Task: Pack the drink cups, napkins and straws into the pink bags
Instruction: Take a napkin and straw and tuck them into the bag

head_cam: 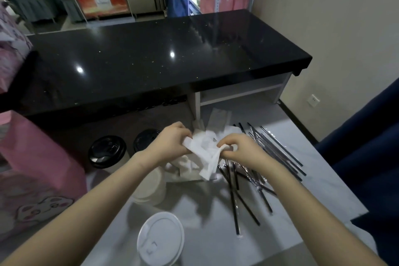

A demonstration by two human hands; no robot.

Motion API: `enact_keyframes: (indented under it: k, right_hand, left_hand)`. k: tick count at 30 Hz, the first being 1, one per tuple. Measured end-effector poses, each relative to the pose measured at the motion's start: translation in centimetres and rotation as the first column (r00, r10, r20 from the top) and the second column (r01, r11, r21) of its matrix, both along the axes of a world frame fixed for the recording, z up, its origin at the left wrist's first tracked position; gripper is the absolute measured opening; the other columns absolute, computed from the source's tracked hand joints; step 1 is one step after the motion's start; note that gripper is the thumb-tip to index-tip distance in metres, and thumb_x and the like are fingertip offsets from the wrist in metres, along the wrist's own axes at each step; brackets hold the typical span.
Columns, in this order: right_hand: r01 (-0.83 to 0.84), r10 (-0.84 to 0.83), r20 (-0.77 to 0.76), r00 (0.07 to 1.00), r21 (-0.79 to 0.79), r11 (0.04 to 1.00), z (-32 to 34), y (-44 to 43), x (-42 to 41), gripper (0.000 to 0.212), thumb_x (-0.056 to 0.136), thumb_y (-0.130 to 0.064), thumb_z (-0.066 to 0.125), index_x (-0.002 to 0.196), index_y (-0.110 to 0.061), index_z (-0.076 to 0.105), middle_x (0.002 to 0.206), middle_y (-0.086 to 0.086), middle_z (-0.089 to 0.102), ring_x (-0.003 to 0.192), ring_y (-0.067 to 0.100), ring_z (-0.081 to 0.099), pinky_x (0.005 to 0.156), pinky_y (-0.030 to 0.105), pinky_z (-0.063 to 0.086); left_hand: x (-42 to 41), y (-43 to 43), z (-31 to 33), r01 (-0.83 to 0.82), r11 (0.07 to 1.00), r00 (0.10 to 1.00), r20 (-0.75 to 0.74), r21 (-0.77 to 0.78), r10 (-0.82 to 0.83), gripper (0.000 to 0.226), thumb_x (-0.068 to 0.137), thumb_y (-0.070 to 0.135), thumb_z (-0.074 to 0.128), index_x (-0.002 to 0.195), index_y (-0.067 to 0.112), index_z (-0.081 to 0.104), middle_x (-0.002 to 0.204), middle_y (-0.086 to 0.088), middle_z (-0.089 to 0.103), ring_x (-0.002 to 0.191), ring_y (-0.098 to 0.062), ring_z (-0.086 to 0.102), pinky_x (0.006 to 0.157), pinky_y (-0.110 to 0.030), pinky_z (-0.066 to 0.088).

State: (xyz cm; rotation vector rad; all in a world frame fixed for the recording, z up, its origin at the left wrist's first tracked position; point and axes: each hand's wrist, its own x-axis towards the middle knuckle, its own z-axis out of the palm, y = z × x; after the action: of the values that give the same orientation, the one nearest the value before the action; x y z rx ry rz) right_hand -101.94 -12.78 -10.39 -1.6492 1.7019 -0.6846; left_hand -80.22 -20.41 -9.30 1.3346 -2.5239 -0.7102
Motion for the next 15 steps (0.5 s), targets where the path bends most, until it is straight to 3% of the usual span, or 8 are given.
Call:
enact_keyframes:
  k: [4,9,12,15]
  right_hand:
    - [-0.053,0.049,0.277,0.96,0.006,0.999,3.7,0.6,0.6,0.016,0.078,-0.024,0.078,0.093,-0.031,0.076,0.108,-0.015,0.068,0.102,0.003,0.063,0.085,0.019,0.049]
    - [0.007,0.009,0.49,0.872,-0.03,1.0,6.7,0.0,5.5,0.021,0.081,-0.032,0.073,0.102,-0.029,0.069,0.093,-0.008,0.073,0.089,0.01,0.07,0.071,0.024,0.057]
    - [0.131,-0.066,0.529,0.846,-0.086,0.988,7.8,-0.8,9.1,0.012,0.084,-0.026,0.072,0.096,-0.026,0.067,0.089,-0.002,0.071,0.087,0.018,0.07,0.066,0.03,0.06]
    - [0.181,-0.101,0.472,0.876,-0.126,0.975,9.1,-1.5,13.1,0.014,0.085,-0.026,0.07,0.09,-0.016,0.062,0.087,0.007,0.065,0.084,0.021,0.066,0.06,0.035,0.06]
  left_hand:
    - [1.3,1.0,2.3,-0.209,0.971,0.951,-0.208,0.118,0.23,0.007,0.073,0.021,0.072,0.076,0.02,0.066,0.075,0.006,0.065,0.072,-0.008,0.059,0.056,-0.016,0.04]
    - [4.5,2.6,5.7,-0.302,0.903,0.813,-0.412,0.306,0.412,0.011,0.074,0.018,0.071,0.081,0.023,0.065,0.078,0.003,0.067,0.071,-0.01,0.061,0.057,-0.028,0.05]
    - [8.4,3.5,7.7,-0.106,0.838,0.721,-0.539,0.536,0.436,0.035,0.073,0.007,0.067,0.105,0.02,0.065,0.099,-0.013,0.069,0.089,-0.025,0.07,0.074,-0.044,0.06]
    - [13.3,4.5,9.7,0.155,0.737,0.63,-0.641,0.658,0.439,0.052,0.075,0.009,0.071,0.123,0.025,0.059,0.112,-0.01,0.068,0.104,-0.029,0.068,0.079,-0.04,0.058]
